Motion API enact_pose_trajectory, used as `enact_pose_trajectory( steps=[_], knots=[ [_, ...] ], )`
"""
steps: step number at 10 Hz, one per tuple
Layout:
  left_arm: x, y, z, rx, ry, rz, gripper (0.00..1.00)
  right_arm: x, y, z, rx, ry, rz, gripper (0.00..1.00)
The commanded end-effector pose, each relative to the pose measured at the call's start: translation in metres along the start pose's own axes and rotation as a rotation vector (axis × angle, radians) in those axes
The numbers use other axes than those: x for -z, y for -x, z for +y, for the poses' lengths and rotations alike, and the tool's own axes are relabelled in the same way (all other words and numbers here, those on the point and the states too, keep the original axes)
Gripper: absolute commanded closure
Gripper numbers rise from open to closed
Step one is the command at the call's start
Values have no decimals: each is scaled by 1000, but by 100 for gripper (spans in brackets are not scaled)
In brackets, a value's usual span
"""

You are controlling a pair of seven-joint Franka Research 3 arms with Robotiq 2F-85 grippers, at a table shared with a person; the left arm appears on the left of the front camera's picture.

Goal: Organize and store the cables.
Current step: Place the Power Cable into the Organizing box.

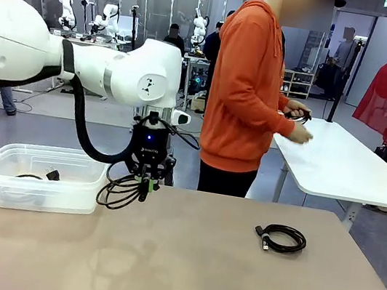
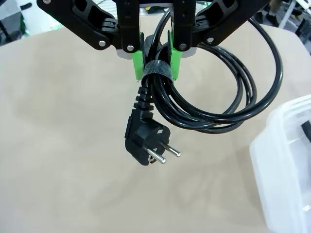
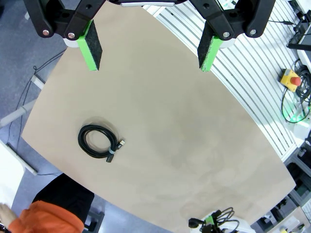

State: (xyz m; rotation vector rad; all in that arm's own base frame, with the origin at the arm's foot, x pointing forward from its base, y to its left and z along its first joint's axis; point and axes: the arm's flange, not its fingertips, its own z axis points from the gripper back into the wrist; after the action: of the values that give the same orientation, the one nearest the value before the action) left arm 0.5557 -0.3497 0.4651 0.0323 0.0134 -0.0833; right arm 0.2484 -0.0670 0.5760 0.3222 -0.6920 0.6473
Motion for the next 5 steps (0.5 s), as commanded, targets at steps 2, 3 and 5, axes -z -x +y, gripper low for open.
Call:
enact_pose_trajectory(
  steps=[2,3,5],
  knots=[
    [-21,25,23,92,-25,-113,100,0,0,0,4,10,6,0],
    [-30,29,34,107,-28,-151,100,0,0,0,4,10,6,0],
    [-44,35,63,204,-32,-186,100,0,0,0,4,10,6,0]
  ],
)
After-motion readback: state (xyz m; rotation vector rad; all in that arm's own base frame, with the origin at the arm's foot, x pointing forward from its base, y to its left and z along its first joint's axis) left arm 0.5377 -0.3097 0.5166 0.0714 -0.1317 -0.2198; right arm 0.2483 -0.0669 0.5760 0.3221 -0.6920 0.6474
